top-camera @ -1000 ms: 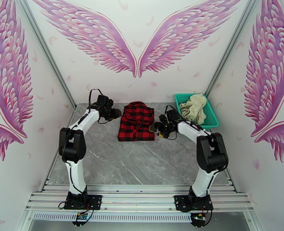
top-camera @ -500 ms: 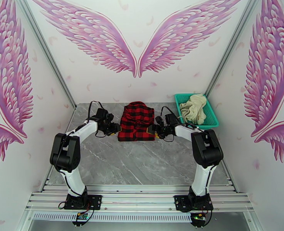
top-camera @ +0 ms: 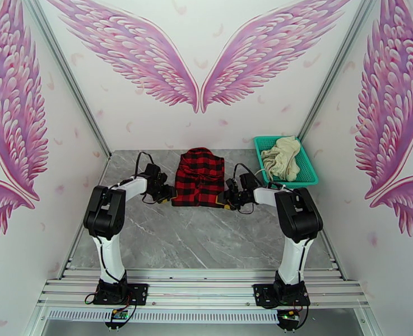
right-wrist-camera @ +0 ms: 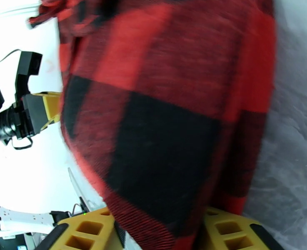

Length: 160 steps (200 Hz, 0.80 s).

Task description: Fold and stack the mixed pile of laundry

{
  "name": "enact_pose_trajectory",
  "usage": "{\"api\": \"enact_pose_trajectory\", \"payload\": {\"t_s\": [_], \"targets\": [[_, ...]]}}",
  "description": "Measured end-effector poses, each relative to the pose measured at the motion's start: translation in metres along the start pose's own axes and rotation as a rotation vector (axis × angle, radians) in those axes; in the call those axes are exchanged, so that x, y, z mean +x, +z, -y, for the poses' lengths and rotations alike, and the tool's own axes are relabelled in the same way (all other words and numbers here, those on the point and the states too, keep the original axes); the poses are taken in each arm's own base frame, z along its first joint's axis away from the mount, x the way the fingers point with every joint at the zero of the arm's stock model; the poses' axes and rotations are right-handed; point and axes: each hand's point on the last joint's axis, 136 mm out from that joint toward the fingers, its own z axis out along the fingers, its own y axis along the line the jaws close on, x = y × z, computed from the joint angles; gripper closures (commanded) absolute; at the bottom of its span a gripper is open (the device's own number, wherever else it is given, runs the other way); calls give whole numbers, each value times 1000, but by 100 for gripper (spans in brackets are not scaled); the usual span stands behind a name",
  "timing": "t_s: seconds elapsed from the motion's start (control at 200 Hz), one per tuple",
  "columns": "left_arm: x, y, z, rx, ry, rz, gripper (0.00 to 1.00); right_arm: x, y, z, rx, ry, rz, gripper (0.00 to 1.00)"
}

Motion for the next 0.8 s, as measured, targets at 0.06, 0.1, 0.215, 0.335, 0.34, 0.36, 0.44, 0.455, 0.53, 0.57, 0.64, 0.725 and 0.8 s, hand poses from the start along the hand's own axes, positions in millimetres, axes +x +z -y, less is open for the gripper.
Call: {"api": "enact_pose_trajectory", "payload": {"t_s": [0.06,0.1,0.215,0.335,0.34,0.36,0.44,0.455,0.53,0.57,0.64,0.725,0.8], "targets": [[-2,0,-2,-10,1,-1,51,0,-1,2,20,23,-2,58],[-5,-1,-3,-20,7,4,51,0,-2,4,37,39,-5,56],[-10,-1,-6,-47,25,11,51,0,-6,7,90,87,-6,49],[-10,-3,-8,-69,28,8,51,6,-14,11,151,131,-6,45],[-10,-4,-8,-70,28,8,51,7,-15,11,153,132,-7,45],[-11,-4,-8,-73,28,8,51,9,-17,13,166,140,-7,45],[-10,-10,-9,-92,30,8,50,21,-26,17,217,166,-16,44],[-10,-12,-9,-97,34,10,50,23,-29,17,231,171,-17,44],[-11,-28,-4,-107,45,25,50,32,-41,14,268,185,-20,45],[-13,-38,3,-102,56,43,51,34,-48,10,275,178,-12,45],[-22,-60,22,-72,88,91,53,32,-59,-3,278,161,5,47],[-37,-80,50,-10,129,151,58,19,-65,-21,267,123,34,52],[-45,-85,75,46,172,177,65,3,-65,-39,247,81,59,57]]}}
